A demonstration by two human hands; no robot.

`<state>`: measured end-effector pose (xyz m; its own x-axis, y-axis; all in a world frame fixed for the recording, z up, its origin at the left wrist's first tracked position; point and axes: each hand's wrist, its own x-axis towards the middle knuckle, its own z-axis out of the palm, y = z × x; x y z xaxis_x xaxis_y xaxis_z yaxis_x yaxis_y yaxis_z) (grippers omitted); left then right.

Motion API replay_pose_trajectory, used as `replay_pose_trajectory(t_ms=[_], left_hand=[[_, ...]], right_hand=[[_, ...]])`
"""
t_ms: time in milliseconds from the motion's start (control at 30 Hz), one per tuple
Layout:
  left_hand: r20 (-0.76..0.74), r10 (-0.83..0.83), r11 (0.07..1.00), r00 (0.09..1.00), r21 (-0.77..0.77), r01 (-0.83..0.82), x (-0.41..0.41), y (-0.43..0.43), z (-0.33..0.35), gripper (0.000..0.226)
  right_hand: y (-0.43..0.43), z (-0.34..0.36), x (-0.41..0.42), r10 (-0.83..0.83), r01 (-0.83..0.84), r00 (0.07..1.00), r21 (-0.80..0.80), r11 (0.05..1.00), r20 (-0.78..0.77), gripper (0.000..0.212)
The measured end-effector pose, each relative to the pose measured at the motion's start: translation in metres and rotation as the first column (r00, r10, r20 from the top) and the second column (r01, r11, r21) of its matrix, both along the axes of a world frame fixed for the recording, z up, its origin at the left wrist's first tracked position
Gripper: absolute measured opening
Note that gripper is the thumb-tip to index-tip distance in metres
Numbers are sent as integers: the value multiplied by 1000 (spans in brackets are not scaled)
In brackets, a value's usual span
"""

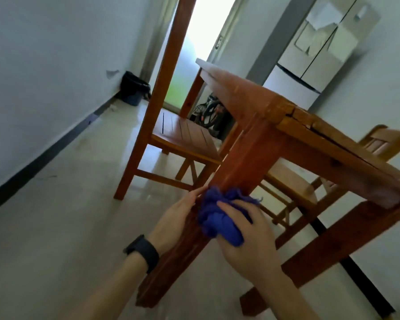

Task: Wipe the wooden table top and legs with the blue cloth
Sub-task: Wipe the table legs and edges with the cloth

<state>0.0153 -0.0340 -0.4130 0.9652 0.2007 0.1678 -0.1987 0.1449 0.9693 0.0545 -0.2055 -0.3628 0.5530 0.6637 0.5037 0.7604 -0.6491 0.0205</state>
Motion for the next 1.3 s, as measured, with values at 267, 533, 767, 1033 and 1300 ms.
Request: replay_pose_trajectory(t_ms=[267,533,767,1033,1300], left_hand=[[-12,11,999,1000,-40,-12,-1,0,1,38],[25,32,999,999,-13,-32,3,4,0,39],[219,99,995,971,-32,-94,10,-9,26,64],[184,165,986,969,-7,-166,-5,-13,28,25],[323,260,941,910,126,-313,5,-19,27,41]], right_hand=[[20,22,-2,-214,206,973,89,975,88,64],[7,46,-13,45,48,947,278,959,-319,39],[27,38,19,-41,-124,960,551,825,277,38],[50,-12,3,-55,-96,949,451,887,310,58],[46,40,16,-46,-217,887,503,836,460,45]])
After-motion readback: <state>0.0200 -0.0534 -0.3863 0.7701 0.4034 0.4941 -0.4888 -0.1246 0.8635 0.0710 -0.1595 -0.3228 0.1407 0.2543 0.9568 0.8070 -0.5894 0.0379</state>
